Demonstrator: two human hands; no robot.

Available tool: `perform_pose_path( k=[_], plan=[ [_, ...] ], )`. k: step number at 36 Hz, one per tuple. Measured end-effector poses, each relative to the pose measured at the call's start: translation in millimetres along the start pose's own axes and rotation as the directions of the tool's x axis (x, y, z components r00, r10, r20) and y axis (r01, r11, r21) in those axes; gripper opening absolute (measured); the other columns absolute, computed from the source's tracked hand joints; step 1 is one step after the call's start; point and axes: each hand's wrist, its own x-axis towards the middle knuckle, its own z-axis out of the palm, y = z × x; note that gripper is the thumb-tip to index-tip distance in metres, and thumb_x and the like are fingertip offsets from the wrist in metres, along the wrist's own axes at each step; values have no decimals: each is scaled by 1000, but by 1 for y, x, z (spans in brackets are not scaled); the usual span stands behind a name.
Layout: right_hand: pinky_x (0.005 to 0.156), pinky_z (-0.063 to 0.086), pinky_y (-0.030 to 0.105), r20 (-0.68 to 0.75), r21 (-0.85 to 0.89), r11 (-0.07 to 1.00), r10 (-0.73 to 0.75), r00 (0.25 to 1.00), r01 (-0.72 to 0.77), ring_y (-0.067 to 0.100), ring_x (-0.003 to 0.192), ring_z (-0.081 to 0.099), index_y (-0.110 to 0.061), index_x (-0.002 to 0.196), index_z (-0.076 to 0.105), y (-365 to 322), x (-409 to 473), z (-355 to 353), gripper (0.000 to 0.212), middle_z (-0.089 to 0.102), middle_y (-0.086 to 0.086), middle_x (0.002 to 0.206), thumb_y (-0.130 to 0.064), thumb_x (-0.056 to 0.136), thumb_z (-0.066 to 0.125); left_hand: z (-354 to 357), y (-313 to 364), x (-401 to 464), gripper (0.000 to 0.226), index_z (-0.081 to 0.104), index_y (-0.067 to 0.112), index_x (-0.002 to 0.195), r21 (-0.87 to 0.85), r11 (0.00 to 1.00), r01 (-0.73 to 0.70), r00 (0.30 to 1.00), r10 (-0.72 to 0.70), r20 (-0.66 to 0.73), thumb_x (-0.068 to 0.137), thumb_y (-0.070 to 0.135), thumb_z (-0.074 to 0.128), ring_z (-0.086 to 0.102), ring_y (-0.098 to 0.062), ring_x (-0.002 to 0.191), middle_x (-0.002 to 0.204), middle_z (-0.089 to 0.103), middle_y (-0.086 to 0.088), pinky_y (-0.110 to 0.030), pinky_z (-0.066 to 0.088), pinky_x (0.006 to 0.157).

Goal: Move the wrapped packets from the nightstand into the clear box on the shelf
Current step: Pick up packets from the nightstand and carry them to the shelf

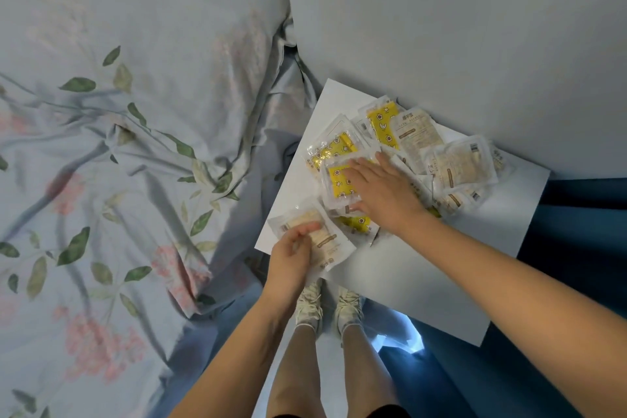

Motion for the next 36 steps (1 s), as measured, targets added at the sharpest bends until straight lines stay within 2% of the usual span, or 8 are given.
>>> perform_pose_path(
  k=[5,9,12,16,24,32,34,36],
  plan=[
    [115,19,37,-109,158,978,153,982,-135,27,125,47,-15,125,53,-4,-12,-15,29,60,6,121,-13,97,47,4,2,1,19,66,10,108,-94,986,134,991,-135,-1,96,8,52,65,-20,104,117,67,-10,-31,52,92],
    [77,52,43,-253,595,766,466,848,-244,33,100,58,-14,111,63,-1,-23,-21,24,64,12,102,-18,100,42,5,9,1,14,69,13,94,-174,975,136,991,-137,10,95,17,55,67,-22,101,104,72,-5,-34,51,94],
    [94,47,46,-142,599,764,395,908,-239,32,120,50,-15,123,55,-7,-23,-10,31,57,10,128,-27,94,55,6,12,4,14,69,12,95,-207,970,125,992,-126,7,94,18,56,67,-21,101,101,72,-2,-33,50,94],
    [119,9,40,-1,348,913,228,974,-214,20,145,22,-17,145,31,-13,-21,12,69,31,2,154,-38,87,63,9,15,7,16,69,17,88,-168,976,136,991,-136,11,96,18,54,65,-22,103,102,70,-1,-33,50,95],
    [101,27,40,17,356,847,416,909,-395,26,133,33,-30,147,22,-9,-6,4,103,38,5,145,-39,65,83,5,11,9,16,69,15,96,-151,969,194,981,-192,30,95,22,54,64,-23,107,113,68,-6,-40,46,102],
    [81,20,33,-253,443,827,485,837,-345,25,113,45,-19,118,58,4,-9,-4,39,65,0,113,-38,85,65,14,17,2,19,70,19,86,-169,978,120,992,-111,62,95,20,54,65,-19,101,103,71,-1,-24,51,83],
    [77,24,27,-263,686,692,526,809,-227,20,97,54,-15,106,62,5,-15,-9,26,66,-2,96,-30,86,67,16,19,1,20,71,21,83,-183,978,97,994,-85,74,95,24,55,67,-14,96,95,74,5,-18,50,77],
    [76,44,28,-58,944,309,495,867,-114,14,83,61,-17,95,61,-1,-23,-23,13,66,-4,87,-24,86,67,16,20,0,23,74,24,83,-217,973,76,993,-54,104,94,32,56,68,-13,98,95,75,7,-21,50,84]
  ],
)
